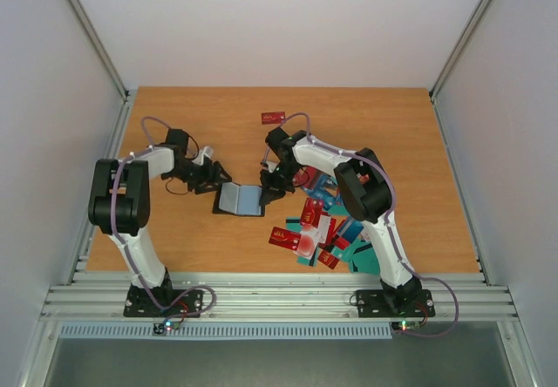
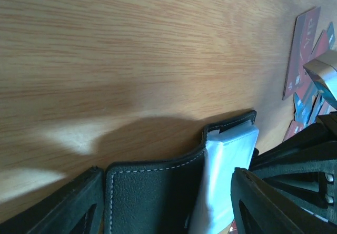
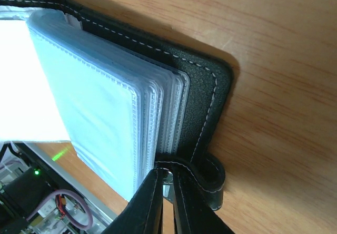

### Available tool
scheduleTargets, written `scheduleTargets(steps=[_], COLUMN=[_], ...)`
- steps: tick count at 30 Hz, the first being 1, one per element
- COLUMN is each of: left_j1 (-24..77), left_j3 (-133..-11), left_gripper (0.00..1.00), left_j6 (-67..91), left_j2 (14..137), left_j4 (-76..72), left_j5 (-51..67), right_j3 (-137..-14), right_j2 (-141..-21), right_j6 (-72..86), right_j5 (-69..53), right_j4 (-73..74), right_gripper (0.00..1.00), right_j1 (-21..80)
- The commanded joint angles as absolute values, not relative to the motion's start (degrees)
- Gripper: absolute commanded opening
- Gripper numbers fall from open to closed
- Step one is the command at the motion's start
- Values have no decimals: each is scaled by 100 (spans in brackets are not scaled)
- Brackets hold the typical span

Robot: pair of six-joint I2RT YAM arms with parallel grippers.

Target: Put the credit cards into the card holder

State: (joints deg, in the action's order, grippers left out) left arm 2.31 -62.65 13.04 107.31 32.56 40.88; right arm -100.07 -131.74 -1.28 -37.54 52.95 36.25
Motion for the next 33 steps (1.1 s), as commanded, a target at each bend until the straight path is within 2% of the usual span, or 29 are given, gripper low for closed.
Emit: scheduleTargets(steps=[1,12,22,26,33], left_j1=[239,394,1204,1454,1719], left_j3=[-5978,-5745,-6016,-6049,-5894], left_gripper=[65,62,58,54,39], left_j6=[1369,1695,2197,2397,2639], left_j2=[10514,9336,9934,10104,10282], left_j4=[3094,3201,2708,2497,2221], left_j5=[4456,4525,4768,4803,4589], right_j3=[-10022,-10046,-10106,-10116,-10190], right_j2=[-13496,-13545,-13553,-13537,-13407], right_j6=[-40,-9,-9,168,152], right_j5=[-3482,-3524,-3575,-3571,-3488], right_j4=[5423,5413,5432,5432,5510], right_gripper=[8,8,7,7,8], right_j1=[3686,3684,3689,3687,3686])
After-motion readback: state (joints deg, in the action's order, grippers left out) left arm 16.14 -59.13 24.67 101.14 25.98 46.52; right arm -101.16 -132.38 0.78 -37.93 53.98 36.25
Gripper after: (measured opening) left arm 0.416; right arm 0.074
